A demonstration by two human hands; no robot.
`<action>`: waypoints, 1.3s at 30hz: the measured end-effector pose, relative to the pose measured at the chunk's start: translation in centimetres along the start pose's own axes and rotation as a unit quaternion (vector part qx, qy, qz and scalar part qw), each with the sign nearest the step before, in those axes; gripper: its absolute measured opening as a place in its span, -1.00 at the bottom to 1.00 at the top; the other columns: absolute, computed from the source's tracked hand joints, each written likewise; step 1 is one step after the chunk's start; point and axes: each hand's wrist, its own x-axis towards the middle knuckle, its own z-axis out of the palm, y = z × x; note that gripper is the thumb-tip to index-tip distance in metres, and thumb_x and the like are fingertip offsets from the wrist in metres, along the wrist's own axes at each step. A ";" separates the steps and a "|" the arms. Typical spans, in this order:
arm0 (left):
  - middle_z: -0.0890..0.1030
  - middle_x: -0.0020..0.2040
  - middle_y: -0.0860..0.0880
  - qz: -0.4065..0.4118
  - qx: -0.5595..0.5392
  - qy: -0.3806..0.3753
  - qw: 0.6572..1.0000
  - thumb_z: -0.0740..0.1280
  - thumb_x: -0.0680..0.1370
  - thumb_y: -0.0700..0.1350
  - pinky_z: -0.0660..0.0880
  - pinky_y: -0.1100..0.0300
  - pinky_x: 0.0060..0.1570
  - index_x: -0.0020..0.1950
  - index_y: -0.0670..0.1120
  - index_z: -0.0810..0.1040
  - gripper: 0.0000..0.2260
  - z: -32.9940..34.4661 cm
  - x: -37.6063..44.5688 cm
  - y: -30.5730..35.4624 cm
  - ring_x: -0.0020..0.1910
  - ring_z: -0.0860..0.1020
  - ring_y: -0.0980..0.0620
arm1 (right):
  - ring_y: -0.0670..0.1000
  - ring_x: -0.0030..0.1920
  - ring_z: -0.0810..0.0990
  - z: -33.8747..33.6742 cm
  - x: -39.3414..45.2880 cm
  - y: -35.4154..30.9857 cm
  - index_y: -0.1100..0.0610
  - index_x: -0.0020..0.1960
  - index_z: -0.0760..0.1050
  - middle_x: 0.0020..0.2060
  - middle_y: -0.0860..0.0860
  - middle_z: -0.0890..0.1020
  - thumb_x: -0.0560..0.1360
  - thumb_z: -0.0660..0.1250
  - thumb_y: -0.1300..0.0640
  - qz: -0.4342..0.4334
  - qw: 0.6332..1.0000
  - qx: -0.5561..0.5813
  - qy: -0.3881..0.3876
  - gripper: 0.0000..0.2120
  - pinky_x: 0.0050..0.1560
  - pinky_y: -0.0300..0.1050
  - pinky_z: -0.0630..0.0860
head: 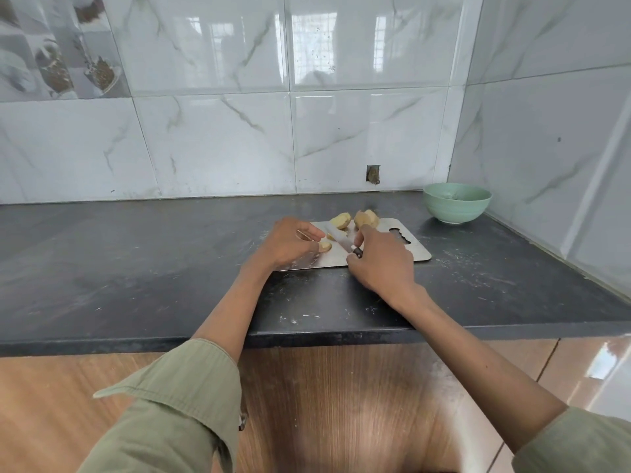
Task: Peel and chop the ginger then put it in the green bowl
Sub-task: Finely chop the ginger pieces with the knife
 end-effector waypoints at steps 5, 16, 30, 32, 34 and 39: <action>0.71 -0.15 0.14 0.025 0.055 0.001 0.998 0.60 0.44 0.02 0.43 0.44 -0.23 0.00 0.00 0.77 -0.82 0.1 0.1 -0.3 -0.23 0.59 0.32 | 0.15 -0.03 0.57 0.0 -0.3 -0.9 0.02 0.06 0.54 -0.15 -0.02 0.58 0.46 0.33 0.02 -0.009 0.999 0.037 -0.010 -0.80 -0.15 -0.04 0.37; 0.69 -0.14 0.12 0.035 0.111 0.010 0.993 0.55 0.45 0.00 0.55 0.21 -0.09 -0.01 0.04 0.77 -0.85 0.4 0.6 -0.5 -0.14 0.61 0.17 | 0.19 0.03 0.58 -0.3 -0.5 -1.8 -0.02 0.20 0.53 0.03 0.08 0.60 0.52 0.28 0.02 -0.072 0.996 -0.058 -0.019 -0.74 -0.11 -0.02 0.39; 0.70 -0.17 0.11 0.030 0.110 0.011 0.993 0.55 0.45 -0.01 0.54 0.22 -0.08 -0.03 0.01 0.77 -0.87 0.6 0.9 -0.9 -0.15 0.62 0.16 | 0.20 0.08 0.60 0.1 -0.7 -2.2 -0.06 0.27 0.59 0.06 0.13 0.64 0.59 0.26 -0.01 -0.109 0.991 -0.080 -0.002 -0.71 -0.08 0.00 0.40; 0.71 -0.16 0.10 0.031 0.109 0.011 0.994 0.55 0.45 -0.01 0.55 0.22 -0.08 -0.05 0.01 0.77 -0.88 0.6 1.0 -0.9 -0.14 0.63 0.16 | 0.20 0.07 0.60 0.3 -0.7 -2.2 -0.05 0.23 0.60 0.04 0.12 0.65 0.58 0.25 0.00 -0.108 0.991 -0.082 0.003 -0.72 -0.09 0.00 0.41; 0.73 -0.14 0.09 0.031 0.111 0.011 0.993 0.55 0.45 -0.01 0.54 0.21 -0.08 -0.06 0.02 0.77 -0.89 0.7 1.0 -0.8 -0.13 0.64 0.15 | 0.21 0.05 0.60 0.4 -0.7 -2.2 -0.05 0.21 0.60 0.01 0.11 0.65 0.56 0.25 0.02 -0.105 0.991 -0.082 0.004 -0.73 -0.10 0.01 0.42; 0.73 -0.12 0.07 0.031 0.107 0.012 0.994 0.55 0.45 -0.03 0.46 0.30 -0.16 -0.05 0.01 0.77 -0.90 0.8 1.0 -0.8 -0.13 0.63 0.15 | 0.21 0.08 0.58 0.3 -0.2 -2.2 0.01 0.21 0.61 0.01 0.11 0.65 0.57 0.27 0.06 -0.103 0.992 -0.066 -0.020 -0.74 -0.09 0.01 0.44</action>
